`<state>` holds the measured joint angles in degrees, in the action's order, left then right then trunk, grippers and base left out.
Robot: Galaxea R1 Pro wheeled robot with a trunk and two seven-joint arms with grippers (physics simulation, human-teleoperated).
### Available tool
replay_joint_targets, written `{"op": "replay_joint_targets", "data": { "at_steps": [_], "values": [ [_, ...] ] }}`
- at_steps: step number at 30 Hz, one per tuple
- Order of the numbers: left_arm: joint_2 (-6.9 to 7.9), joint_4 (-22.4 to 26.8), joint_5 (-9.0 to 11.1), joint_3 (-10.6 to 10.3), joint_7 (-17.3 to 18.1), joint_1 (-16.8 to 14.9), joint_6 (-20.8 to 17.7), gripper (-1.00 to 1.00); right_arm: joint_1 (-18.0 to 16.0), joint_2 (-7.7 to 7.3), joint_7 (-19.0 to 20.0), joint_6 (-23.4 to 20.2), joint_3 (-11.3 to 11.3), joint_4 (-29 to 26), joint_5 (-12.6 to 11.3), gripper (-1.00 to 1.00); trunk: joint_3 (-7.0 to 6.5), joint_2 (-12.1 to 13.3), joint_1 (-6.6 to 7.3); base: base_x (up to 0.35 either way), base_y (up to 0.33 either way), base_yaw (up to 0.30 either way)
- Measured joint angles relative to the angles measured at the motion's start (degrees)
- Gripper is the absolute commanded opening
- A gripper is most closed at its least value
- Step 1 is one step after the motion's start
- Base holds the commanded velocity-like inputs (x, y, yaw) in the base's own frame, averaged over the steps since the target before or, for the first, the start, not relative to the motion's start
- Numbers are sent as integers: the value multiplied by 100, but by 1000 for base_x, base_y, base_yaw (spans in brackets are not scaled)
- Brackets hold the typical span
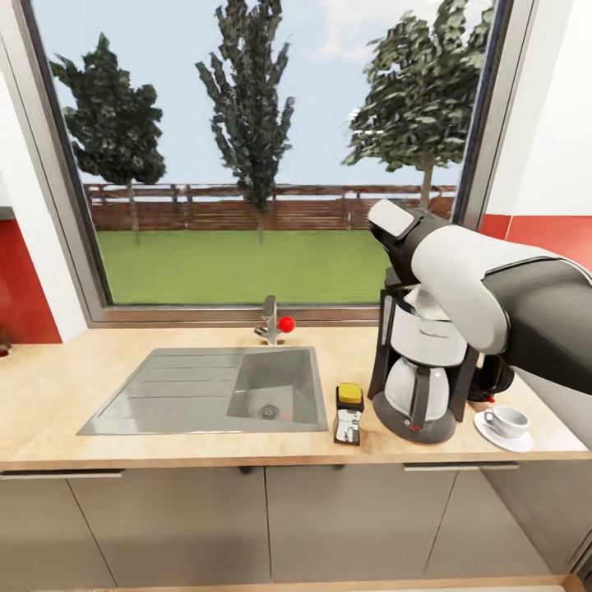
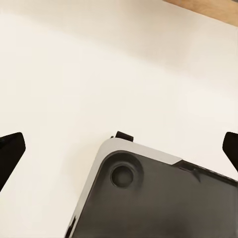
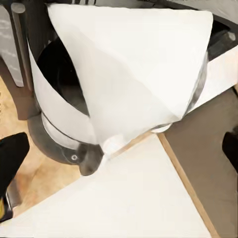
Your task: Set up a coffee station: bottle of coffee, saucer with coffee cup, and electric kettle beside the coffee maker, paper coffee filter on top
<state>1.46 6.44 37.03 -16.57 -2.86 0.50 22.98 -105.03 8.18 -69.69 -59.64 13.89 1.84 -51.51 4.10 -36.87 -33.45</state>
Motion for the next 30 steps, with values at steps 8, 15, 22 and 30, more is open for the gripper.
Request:
{"op": "replay_joint_targets", "data": {
  "at_steps": [8,15,22,30],
  "values": [
    [0,0,4,0,0,0,-1,100,0,-12,0,0,-1,0,5,100,0,0,0,0,0,65],
    [0,0,5,0,0,0,-2,100,0,-12,-1,0,-2,0,47,100,0,0,0,0,0,52],
    [0,-1,0,0,0,0,1,100,0,-9,7,0,13,-7,51,100,0,0,0,0,0,9],
    [0,-1,10,-4,0,0,-40,100,0,-11,8,-1,27,-12,53,100,-90,199,109,0,0,0]
  ]
}}
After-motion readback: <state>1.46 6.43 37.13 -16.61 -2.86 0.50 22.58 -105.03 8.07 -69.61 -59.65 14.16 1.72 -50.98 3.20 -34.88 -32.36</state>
